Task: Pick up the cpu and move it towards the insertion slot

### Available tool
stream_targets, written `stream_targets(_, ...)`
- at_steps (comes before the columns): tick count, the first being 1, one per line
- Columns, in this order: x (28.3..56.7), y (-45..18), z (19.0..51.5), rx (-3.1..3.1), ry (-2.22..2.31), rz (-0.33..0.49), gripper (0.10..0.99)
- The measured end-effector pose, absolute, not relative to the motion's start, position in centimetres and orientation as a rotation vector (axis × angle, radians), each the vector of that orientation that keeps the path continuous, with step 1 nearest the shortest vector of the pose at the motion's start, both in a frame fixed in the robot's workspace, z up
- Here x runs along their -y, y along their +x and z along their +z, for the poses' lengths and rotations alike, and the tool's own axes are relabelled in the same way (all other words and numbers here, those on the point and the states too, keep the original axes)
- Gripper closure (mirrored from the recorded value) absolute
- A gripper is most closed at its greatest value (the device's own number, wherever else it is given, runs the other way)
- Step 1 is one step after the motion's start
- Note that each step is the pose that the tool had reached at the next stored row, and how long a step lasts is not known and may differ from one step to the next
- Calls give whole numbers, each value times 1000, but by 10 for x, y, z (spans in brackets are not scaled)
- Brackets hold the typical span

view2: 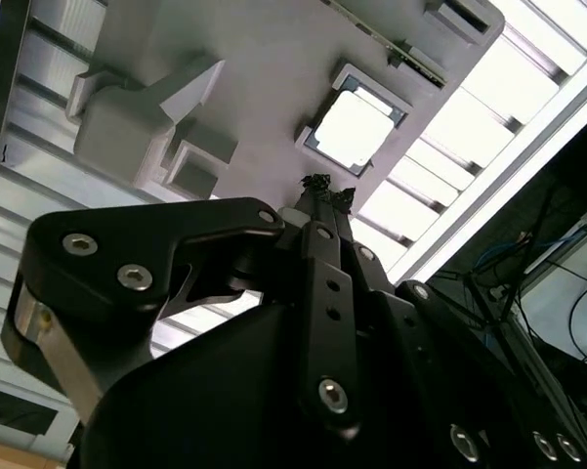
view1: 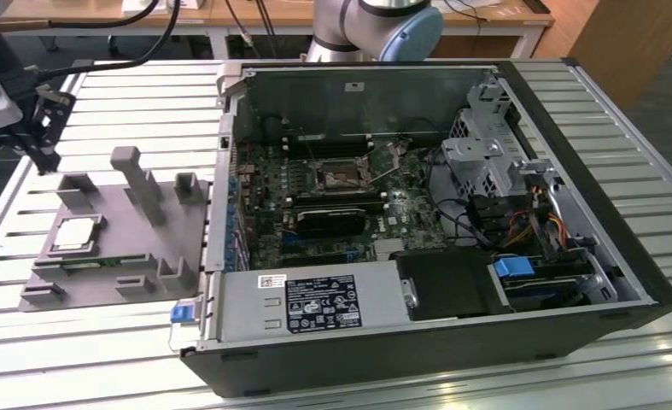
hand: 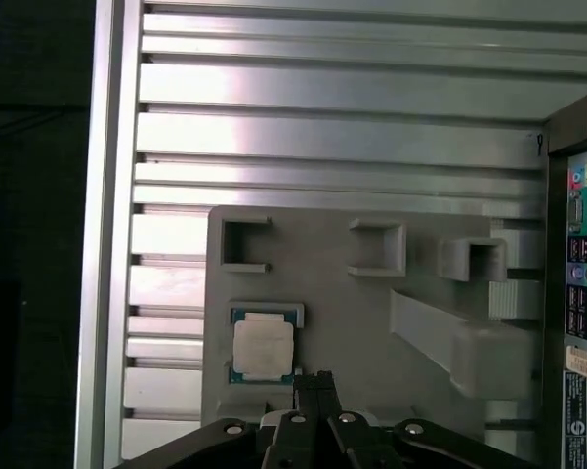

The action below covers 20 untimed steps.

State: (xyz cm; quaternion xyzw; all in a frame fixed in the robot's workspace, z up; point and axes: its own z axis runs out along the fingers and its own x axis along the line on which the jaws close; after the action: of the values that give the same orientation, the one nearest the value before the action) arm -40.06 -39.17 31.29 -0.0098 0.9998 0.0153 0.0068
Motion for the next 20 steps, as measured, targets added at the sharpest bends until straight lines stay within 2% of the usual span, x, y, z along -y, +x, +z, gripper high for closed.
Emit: stream_targets(20,392,-411,293,-3106,-31,47,984)
